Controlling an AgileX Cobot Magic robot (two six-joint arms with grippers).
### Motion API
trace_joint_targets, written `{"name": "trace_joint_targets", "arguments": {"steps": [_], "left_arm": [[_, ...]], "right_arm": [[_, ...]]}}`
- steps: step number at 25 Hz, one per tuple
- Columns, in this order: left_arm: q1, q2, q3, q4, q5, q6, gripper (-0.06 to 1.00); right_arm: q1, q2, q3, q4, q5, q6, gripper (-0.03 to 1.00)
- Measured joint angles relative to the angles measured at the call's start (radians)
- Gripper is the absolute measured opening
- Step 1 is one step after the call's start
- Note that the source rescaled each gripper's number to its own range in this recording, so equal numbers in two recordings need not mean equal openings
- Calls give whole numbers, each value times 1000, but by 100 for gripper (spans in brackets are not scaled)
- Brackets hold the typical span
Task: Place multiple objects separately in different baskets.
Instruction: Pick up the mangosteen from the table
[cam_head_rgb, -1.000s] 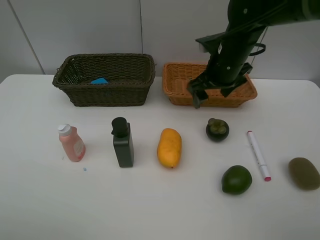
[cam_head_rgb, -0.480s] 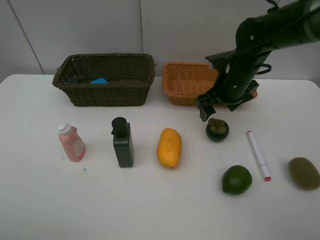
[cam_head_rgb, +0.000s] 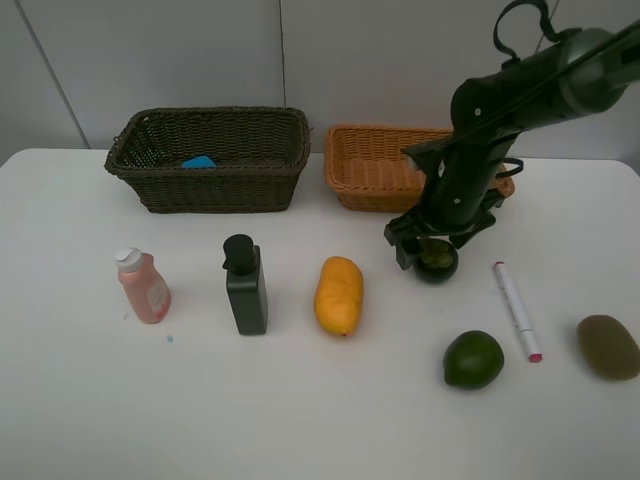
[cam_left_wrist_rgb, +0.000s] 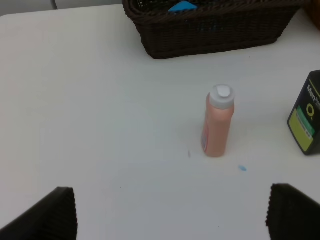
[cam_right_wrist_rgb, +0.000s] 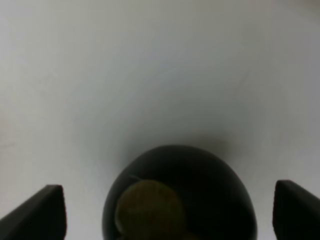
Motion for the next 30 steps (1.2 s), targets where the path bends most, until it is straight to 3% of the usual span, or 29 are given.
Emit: {"name": "trace_joint_targets", "arguments": {"steps": [14, 16, 18, 30], "left_arm": [[0, 0, 0, 0, 0, 0, 100], [0, 0, 0, 0, 0, 0, 100], [0, 0, 0, 0, 0, 0, 100], [0, 0, 0, 0, 0, 0, 100]], "right_arm": [[0, 48, 0, 0, 0, 0, 98], [0, 49, 0, -1, 0, -1, 90], [0, 49, 0, -11, 0, -1, 70], [0, 49, 0, -17, 3, -1, 71]]}}
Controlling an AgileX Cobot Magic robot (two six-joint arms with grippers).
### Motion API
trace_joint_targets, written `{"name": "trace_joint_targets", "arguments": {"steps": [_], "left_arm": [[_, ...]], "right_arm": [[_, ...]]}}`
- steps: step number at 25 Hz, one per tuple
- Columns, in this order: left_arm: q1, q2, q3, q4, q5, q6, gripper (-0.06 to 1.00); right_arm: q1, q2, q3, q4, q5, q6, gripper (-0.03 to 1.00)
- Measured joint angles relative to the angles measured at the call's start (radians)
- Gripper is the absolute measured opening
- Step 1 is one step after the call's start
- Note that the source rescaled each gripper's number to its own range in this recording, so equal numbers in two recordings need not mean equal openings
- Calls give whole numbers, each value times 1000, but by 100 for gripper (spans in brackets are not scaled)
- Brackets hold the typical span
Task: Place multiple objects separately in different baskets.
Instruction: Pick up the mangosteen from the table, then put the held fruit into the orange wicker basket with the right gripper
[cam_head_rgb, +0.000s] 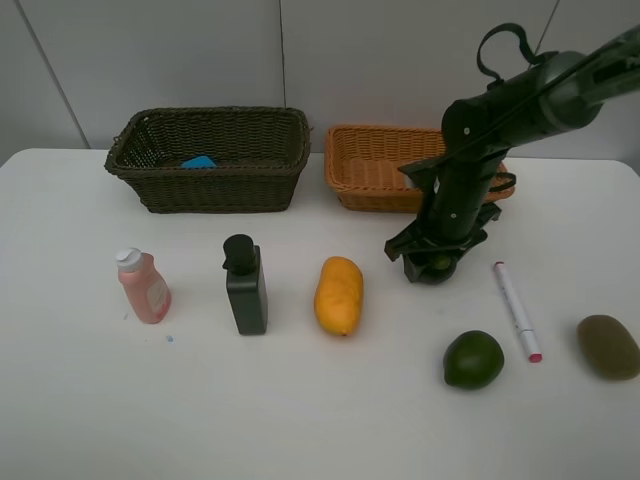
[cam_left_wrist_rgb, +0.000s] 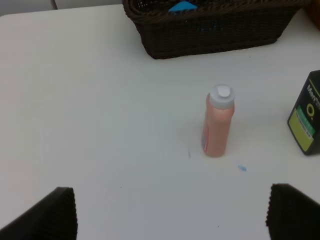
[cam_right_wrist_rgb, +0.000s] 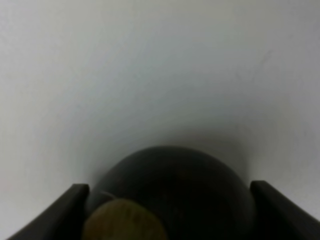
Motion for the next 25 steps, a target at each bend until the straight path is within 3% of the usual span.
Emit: {"name": "trace_joint_targets", "arguments": {"steps": [10, 21, 25], "left_arm": [[0, 0, 0, 0, 0, 0, 100], [0, 0, 0, 0, 0, 0, 100], [0, 0, 0, 0, 0, 0, 100]], "right_arm": [[0, -7, 0, 0, 13, 0, 71], [0, -176, 0, -3, 32, 0, 71], [0, -243, 0, -54, 34, 0, 71]]}}
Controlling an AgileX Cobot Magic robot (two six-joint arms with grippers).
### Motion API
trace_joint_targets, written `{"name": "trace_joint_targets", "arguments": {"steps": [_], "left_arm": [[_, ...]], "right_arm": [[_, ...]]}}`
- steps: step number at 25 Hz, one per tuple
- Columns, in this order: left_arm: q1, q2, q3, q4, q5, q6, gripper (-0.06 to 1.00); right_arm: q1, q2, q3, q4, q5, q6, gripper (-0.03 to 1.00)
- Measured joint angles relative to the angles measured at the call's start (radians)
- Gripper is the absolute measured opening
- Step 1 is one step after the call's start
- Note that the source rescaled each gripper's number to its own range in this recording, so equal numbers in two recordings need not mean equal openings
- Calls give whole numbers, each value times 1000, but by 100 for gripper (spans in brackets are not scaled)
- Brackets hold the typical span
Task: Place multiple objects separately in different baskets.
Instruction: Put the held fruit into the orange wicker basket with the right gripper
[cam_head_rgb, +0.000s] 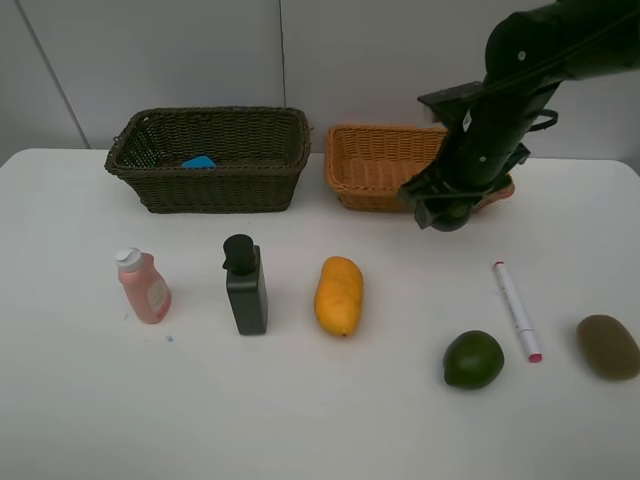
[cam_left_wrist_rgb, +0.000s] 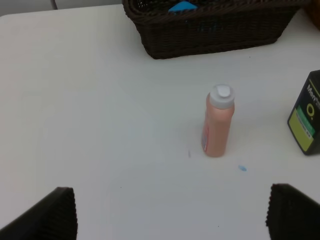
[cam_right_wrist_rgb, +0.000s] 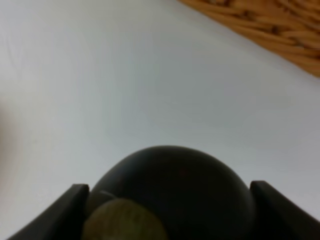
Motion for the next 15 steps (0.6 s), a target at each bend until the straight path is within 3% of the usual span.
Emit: {"name": "trace_joint_targets", "arguments": {"steps": [5, 15], "left_arm": [[0, 0, 0, 0, 0, 0, 100], [0, 0, 0, 0, 0, 0, 100]], "right_arm": [[-5, -27, -39, -107, 4, 5, 71], [-119, 18, -176, -127, -119, 11, 71]]}}
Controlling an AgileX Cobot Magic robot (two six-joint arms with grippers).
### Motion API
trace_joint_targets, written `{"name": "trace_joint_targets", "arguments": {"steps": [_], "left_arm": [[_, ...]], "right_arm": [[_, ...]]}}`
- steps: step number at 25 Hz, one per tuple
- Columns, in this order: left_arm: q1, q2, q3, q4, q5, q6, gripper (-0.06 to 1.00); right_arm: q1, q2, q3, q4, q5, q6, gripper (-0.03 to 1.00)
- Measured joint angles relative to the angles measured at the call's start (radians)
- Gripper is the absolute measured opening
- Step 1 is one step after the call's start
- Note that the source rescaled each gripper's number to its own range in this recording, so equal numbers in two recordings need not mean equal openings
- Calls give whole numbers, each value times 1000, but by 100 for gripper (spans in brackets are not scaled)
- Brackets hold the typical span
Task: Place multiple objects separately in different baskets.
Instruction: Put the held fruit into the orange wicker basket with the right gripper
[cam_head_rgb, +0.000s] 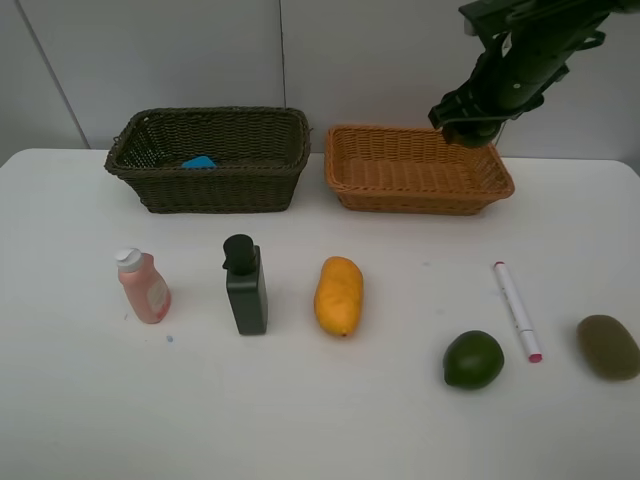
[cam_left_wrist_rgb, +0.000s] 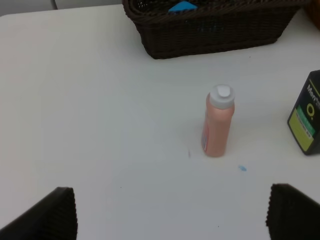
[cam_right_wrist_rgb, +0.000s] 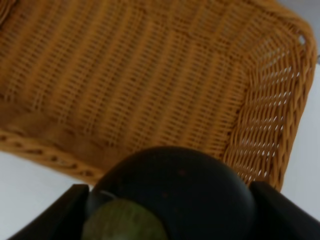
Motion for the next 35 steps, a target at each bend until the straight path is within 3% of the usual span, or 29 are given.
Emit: {"name": "trace_joint_targets", "arguments": {"steps": [11, 19, 33, 35], "left_arm": [[0, 0, 0, 0, 0, 0, 100], [0, 0, 0, 0, 0, 0, 100], [0, 0, 0, 0, 0, 0, 100], [0, 0, 0, 0, 0, 0, 100]], "right_arm": [[-86, 188, -95, 2, -136, 0, 71], [-92, 249, -95, 3, -229, 0, 71], [-92, 253, -95, 23, -243, -7, 71], [-92, 253, -95, 27, -242, -6, 83]]}}
